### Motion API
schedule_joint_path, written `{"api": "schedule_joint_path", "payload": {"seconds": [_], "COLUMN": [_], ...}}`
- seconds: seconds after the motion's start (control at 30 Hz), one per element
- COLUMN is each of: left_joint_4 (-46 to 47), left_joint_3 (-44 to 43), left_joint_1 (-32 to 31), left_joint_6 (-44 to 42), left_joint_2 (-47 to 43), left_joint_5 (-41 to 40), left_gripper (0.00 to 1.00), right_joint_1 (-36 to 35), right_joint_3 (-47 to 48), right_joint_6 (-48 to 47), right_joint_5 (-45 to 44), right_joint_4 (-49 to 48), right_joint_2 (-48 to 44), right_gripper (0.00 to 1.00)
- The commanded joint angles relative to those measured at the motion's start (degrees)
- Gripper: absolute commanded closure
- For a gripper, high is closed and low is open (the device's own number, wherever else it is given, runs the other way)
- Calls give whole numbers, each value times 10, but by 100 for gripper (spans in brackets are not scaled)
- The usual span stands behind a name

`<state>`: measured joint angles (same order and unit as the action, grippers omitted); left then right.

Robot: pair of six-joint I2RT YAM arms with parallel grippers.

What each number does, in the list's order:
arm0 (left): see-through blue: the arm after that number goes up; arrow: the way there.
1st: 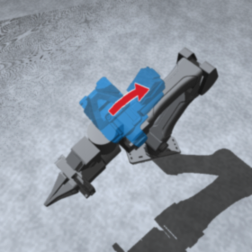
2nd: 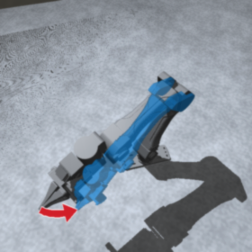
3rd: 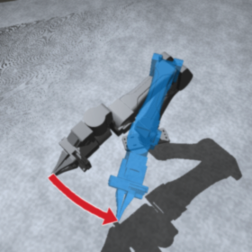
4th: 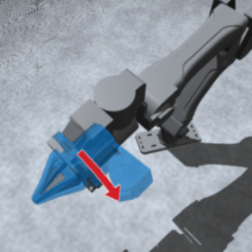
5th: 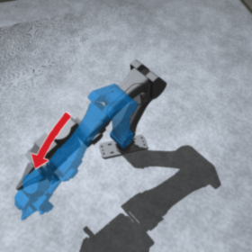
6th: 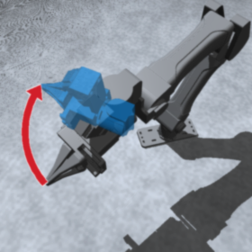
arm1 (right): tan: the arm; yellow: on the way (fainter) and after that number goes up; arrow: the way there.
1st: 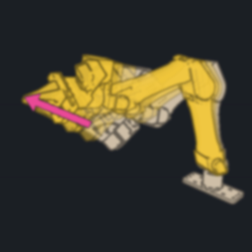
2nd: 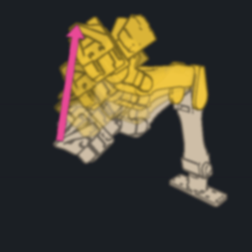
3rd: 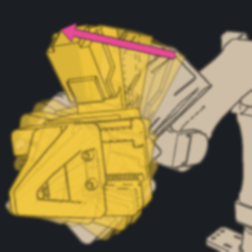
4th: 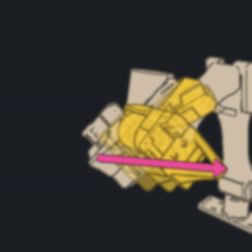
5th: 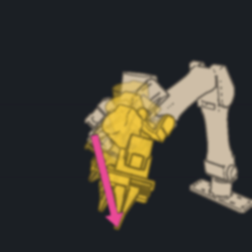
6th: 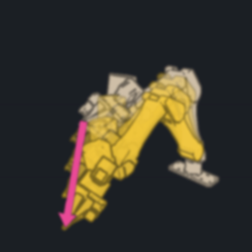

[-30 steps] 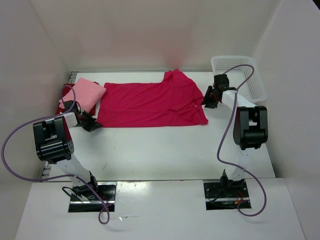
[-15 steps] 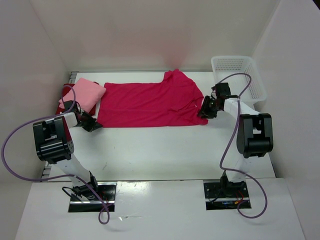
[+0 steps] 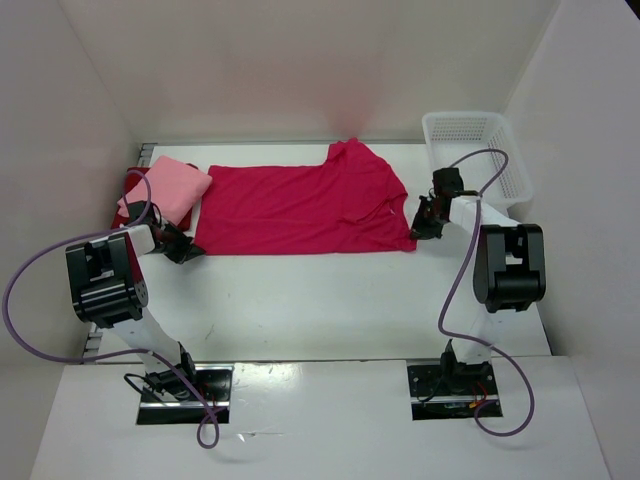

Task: Fold and stack the t-shirts
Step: Fold the flattened tshirt in 1/3 of the way

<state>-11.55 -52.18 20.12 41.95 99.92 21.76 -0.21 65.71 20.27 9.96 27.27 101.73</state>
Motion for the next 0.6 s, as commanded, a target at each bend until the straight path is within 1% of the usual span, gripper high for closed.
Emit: {"api": "schedule_joint_path", "payload": {"seconds": [0.0,0.13,0.23,0.3,0.4,0.43,0.5,0.53,0.57], "left_joint_4": [0,0,0,0,-12,-18,-18,-23,-23], "left_joint_3": [-5,-10,-15,-10,-10,-10,1,1,1], "left_joint_1": [3,3,3,3,3,3,3,3,3], "left_joint_6": [-16,-16,-16,-16,-27,-27,-27,-33,-33], "left_joint_2": [-10,-4,-4,-4,-4,-10,-18,-26,-26], "left_joint_5": [5,0,0,0,0,0,0,0,0], "left_gripper": [100,100,100,100,100,100,100,100,100], "right_joint_1": [19,25,25,25,25,19,14,14,14], "right_joint_3": [21,21,15,21,56,56,44,39,34], "right_joint_6": [4,10,24,37,37,37,31,31,31], "right_joint_5": [-74,-98,-67,-51,-44,-44,-49,-49,-49], "right_joint_4": [24,24,-26,-35,-14,8,9,22,27], "right_joint_2": [-8,17,12,20,42,31,-10,-57,-78], "right_gripper": [100,100,100,100,83,70,62,57,55]}}
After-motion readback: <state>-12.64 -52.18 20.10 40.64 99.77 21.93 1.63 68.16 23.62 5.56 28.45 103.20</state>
